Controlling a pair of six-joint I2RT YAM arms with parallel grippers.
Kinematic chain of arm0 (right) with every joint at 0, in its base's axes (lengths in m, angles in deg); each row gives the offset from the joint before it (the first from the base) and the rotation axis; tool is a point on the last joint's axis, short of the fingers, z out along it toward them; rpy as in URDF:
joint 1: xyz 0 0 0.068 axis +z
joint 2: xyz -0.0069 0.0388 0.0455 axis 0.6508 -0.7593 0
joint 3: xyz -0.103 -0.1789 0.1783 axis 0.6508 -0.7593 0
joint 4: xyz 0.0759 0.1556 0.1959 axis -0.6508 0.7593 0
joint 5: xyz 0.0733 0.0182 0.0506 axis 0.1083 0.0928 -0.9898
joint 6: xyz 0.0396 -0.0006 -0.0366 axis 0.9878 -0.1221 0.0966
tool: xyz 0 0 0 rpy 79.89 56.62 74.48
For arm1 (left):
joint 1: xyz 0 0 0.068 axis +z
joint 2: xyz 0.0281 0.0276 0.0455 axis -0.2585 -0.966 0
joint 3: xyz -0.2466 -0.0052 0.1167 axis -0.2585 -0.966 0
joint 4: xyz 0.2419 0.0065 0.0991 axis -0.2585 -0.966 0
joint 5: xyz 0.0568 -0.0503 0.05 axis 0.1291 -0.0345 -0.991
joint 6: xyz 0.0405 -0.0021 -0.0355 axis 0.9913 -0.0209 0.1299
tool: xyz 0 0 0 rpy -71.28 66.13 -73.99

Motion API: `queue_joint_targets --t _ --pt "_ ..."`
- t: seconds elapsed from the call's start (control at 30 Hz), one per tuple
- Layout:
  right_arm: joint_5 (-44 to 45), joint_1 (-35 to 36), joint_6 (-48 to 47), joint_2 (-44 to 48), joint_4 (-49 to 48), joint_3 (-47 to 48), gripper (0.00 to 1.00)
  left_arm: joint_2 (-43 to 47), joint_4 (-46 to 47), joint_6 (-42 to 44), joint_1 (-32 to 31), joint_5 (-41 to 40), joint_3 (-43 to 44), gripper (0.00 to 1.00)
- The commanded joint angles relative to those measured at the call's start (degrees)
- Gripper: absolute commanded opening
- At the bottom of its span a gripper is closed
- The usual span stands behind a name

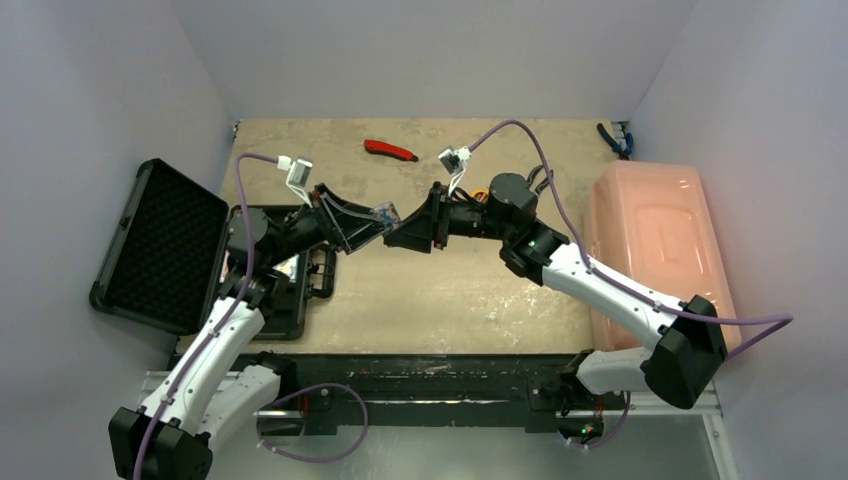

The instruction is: Pack up texas hold em set

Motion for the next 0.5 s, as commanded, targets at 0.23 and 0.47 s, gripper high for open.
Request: queue_joint_targets --t 0.23,0.47 --pt "0.1 1.1 0.7 0.6 -7.2 2.0 0.00 -0.8 3.4 0.6 -1.9 -2.4 1.5 0.52" --pt "1.2 1.4 2.5 1.1 -10.3 0.1 0.00 -1.3 3.0 0.2 -2.4 -3.1 1.5 0.31"
